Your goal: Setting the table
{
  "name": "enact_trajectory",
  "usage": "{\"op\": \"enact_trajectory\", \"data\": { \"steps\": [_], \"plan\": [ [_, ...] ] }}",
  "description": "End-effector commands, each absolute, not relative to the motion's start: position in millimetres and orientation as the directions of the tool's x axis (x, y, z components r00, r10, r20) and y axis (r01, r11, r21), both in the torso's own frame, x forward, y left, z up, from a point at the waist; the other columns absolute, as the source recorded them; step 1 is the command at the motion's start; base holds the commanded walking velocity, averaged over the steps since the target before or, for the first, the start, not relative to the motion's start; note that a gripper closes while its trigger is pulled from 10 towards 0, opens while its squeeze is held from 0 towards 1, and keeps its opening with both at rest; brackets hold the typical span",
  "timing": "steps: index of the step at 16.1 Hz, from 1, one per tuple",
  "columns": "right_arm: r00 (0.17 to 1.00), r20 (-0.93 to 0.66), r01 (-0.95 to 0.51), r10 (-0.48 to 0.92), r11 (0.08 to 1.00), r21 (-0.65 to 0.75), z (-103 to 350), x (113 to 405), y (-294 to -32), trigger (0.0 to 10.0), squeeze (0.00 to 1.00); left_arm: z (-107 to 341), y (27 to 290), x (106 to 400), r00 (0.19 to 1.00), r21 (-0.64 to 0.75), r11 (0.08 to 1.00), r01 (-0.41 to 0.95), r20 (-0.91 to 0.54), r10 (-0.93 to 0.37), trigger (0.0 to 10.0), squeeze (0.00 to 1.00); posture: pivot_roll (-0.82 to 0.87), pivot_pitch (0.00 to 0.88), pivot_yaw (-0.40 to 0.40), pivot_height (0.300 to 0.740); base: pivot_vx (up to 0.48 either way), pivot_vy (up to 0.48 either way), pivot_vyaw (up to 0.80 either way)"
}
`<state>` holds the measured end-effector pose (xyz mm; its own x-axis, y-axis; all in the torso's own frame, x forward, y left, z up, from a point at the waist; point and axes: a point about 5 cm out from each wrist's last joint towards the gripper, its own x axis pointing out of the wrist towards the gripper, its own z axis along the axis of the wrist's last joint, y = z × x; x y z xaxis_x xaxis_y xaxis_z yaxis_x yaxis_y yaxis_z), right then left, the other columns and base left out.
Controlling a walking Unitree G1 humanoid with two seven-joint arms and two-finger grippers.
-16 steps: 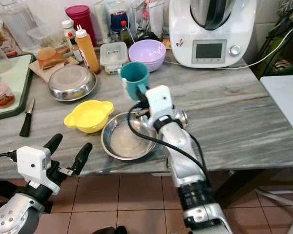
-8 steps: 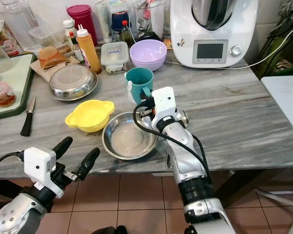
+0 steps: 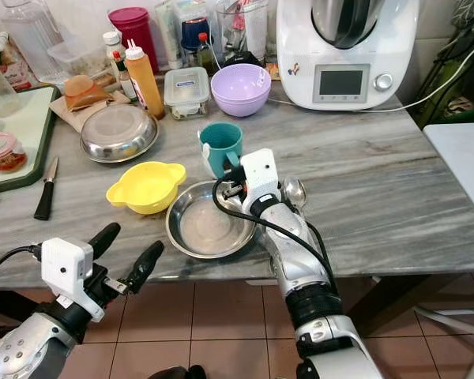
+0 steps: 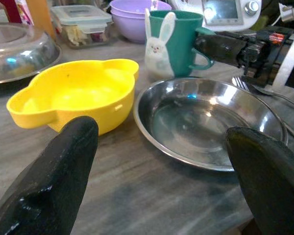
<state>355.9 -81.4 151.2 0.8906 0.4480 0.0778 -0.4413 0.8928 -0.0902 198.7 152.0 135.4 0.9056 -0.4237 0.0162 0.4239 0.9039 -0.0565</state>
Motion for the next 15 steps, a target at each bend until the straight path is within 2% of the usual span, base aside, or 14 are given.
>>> {"op": "enact_trajectory", "data": {
  "steps": [1, 8, 9, 10, 15],
  "plan": [
    [0.875, 0.103, -0.463, 0.474, 0.879, -0.114, 158, 358, -75, 10.0, 0.0, 138, 152, 196, 0.902, -0.051, 0.9, 0.432, 0.016, -0.432, 10.0, 0.0, 0.02, 0.133, 0.074, 0.74, 0.0, 0.0, 0.0],
    [0.859, 0.088, -0.484, 0.504, 0.856, -0.179, 148, 356, -74, 10.0, 0.0, 136, 152, 194, 0.904, -0.054, 0.902, 0.428, 0.002, -0.428, 10.0, 0.0, 0.02, 0.139, 0.075, 0.74, 0.0, 0.0, 0.0],
    [0.858, 0.088, -0.485, 0.506, 0.855, -0.181, 147, 356, -76, 10.0, 0.42, 136, 152, 194, 0.903, -0.055, 0.902, 0.429, 0.0, -0.43, 10.0, 0.0, 0.02, 0.139, 0.075, 0.74, 0.0, 0.0, 0.0],
    [0.858, 0.086, -0.486, 0.507, 0.854, -0.184, 145, 355, -77, 10.0, 1.0, 135, 152, 194, 0.901, -0.058, 0.9, 0.433, -0.004, -0.434, 10.0, 0.0, 0.02, 0.14, 0.075, 0.74, 0.0, 0.0, 0.0],
    [0.865, 0.086, -0.469, 0.494, 0.859, -0.205, 142, 354, -81, 10.0, 1.0, 132, 151, 193, 0.88, -0.071, 0.879, 0.472, -0.022, -0.475, 10.0, 0.0, 0.02, 0.137, 0.08, 0.74, 0.0, 0.0, 0.0]
  ]
}}
